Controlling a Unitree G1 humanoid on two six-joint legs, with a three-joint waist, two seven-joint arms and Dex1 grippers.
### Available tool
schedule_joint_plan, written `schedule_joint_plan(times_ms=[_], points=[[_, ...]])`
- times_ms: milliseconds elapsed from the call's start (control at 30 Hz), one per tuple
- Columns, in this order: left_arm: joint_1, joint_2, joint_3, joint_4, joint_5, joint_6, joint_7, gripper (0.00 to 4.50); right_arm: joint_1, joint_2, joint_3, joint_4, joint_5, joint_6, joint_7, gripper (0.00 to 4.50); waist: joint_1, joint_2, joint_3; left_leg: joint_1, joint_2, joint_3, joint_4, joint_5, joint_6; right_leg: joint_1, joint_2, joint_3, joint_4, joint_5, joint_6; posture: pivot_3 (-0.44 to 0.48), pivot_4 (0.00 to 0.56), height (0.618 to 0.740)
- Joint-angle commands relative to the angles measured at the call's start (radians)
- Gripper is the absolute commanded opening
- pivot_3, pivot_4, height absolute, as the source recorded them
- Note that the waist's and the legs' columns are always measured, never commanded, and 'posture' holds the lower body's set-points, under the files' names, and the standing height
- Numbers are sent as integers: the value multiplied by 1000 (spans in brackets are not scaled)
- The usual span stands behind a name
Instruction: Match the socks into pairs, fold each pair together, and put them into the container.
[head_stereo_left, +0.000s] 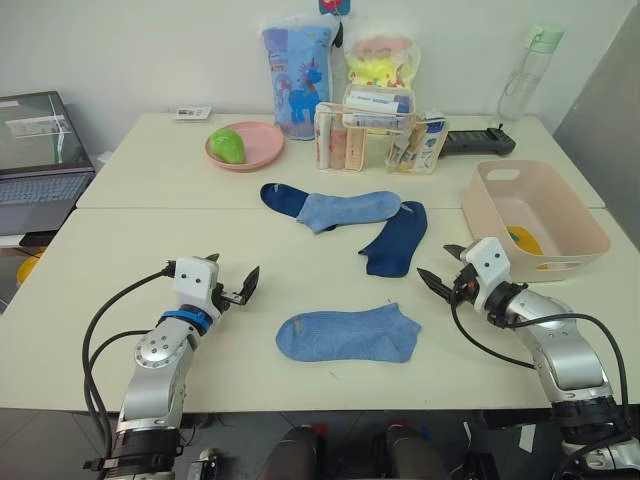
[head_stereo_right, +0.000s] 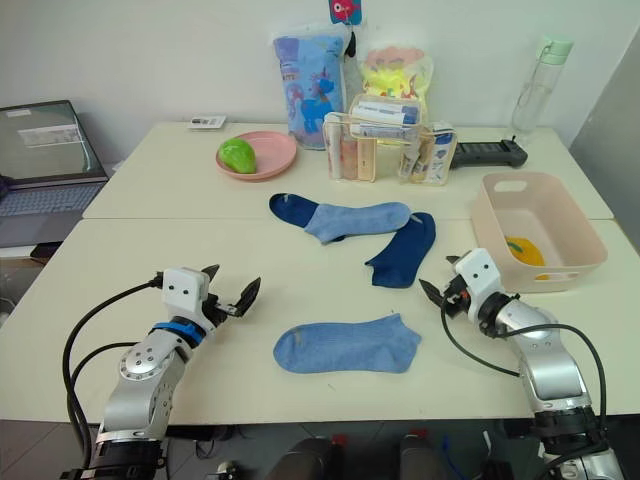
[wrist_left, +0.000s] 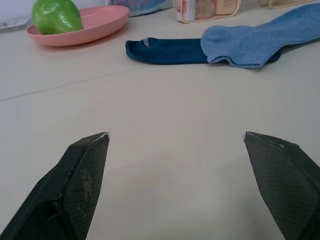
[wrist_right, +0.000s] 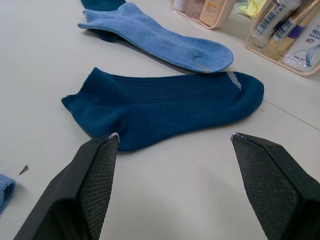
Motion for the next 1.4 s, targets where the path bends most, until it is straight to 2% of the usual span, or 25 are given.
schedule_joint_plan(times_ms=[33, 267, 533, 633, 700, 933, 1100, 1200, 1400], points=[[-27, 21, 11, -6, 0, -14, 0, 4466, -19, -1, -9, -27, -2, -12, -8, 3861, 0, 0, 0, 0, 0, 0, 0, 0, 0, 0, 0, 0, 0, 0, 0, 0, 150, 740], [-102, 40, -25, 7, 4, -6, -45, 4466, -31, 8, 5, -103, 36, 34, 22, 3861, -1, 0, 0, 0, 0, 0, 0, 0, 0, 0, 0, 0, 0, 0, 0, 0, 150, 740], [-284, 58, -165, 140, 105, -28, -113, 4466, -67, 22, 43, -174, 67, 109, 39, 3861, -2, 0, 0, 0, 0, 0, 0, 0, 0, 0, 0, 0, 0, 0, 0, 0, 150, 740], [-375, 28, -205, 254, 110, 2, -139, 4466, -76, 24, 45, -177, 65, 123, 33, 3861, -2, 0, 0, 0, 0, 0, 1, 0, 0, 0, 0, 0, 0, 0, 0, 0, 150, 740], [-421, -8, -192, 306, 64, 13, -165, 4466, -82, 24, 48, -175, 64, 127, 32, 3861, -3, 0, 0, 0, 0, 0, 1, 0, 0, 0, 0, 0, 0, 0, 0, 0, 150, 740], [-671, -75, -244, 762, 175, -185, -125, 4466, -111, 35, 64, -171, 59, 134, 24, 3861, -6, -1, 0, -1, -1, 0, 1, 0, 0, -1, 0, 0, 1, 0, 0, 0, 150, 740], [-775, -97, -253, 960, 222, -277, -72, 4466, -104, 33, 65, -176, 53, 133, 15, 3861, -8, -1, 1, -1, -1, 0, 1, 0, 0, -2, 0, 0, 1, 0, 0, 0, 150, 740], [-810, -93, -267, 1045, 260, -290, -49, 3847, -90, 29, 57, -201, 55, 147, 5, 3861, -9, -2, 1, -3, -1, 0, 1, 0, 0, -5, 0, 1, 4, 0, 0, 0, 150, 740], [-822, -90, -235, 1090, 252, -316, -51, 1897, -78, 22, 52, -211, 57, 153, -6, 3861, -21, -2, 1, -12, -1, 1, 3, 1, -2, -15, 0, 1, 7, 0, 0, 0, 150, 740]])
